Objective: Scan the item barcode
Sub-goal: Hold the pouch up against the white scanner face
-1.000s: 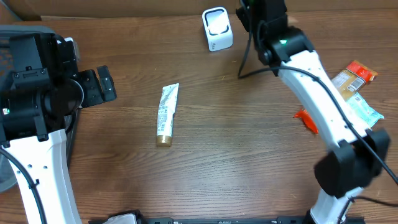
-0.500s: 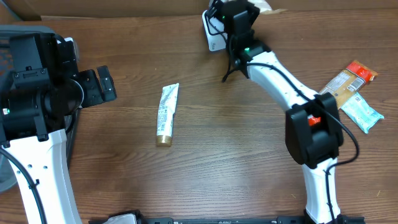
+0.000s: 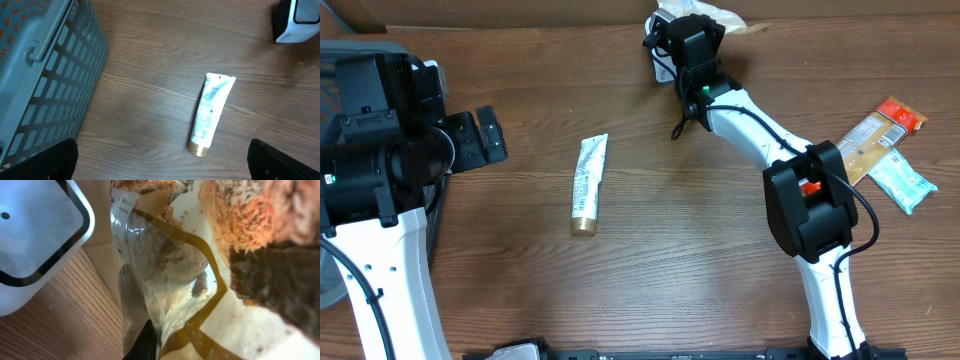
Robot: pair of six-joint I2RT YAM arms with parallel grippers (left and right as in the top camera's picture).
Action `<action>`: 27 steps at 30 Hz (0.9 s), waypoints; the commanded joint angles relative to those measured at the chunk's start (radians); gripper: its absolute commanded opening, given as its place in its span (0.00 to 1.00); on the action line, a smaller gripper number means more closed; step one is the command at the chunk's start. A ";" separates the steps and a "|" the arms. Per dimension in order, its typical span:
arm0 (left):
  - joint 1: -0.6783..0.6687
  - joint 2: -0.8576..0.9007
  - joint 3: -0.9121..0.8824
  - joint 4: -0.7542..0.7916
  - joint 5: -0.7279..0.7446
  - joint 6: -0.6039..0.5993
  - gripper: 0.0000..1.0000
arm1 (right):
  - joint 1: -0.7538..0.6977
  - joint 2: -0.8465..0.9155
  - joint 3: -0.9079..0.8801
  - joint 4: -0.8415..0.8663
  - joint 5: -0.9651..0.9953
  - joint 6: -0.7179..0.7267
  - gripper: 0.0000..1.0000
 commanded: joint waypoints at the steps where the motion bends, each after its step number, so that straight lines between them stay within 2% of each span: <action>1: 0.004 0.003 -0.002 0.003 0.009 -0.007 1.00 | 0.013 0.043 0.002 0.006 0.009 0.013 0.04; 4: 0.004 0.003 -0.002 0.003 0.008 -0.007 1.00 | 0.013 0.051 0.002 0.005 0.010 0.056 0.04; 20: 0.004 0.003 -0.002 0.003 0.008 -0.006 1.00 | 0.021 0.053 0.003 0.003 0.048 0.051 0.04; 25: 0.004 0.003 -0.002 0.003 0.009 -0.006 1.00 | 0.044 -0.014 0.003 0.023 0.059 0.055 0.04; 27: 0.004 0.003 -0.002 0.003 0.009 -0.007 1.00 | 0.052 -0.065 0.003 0.021 0.070 0.103 0.04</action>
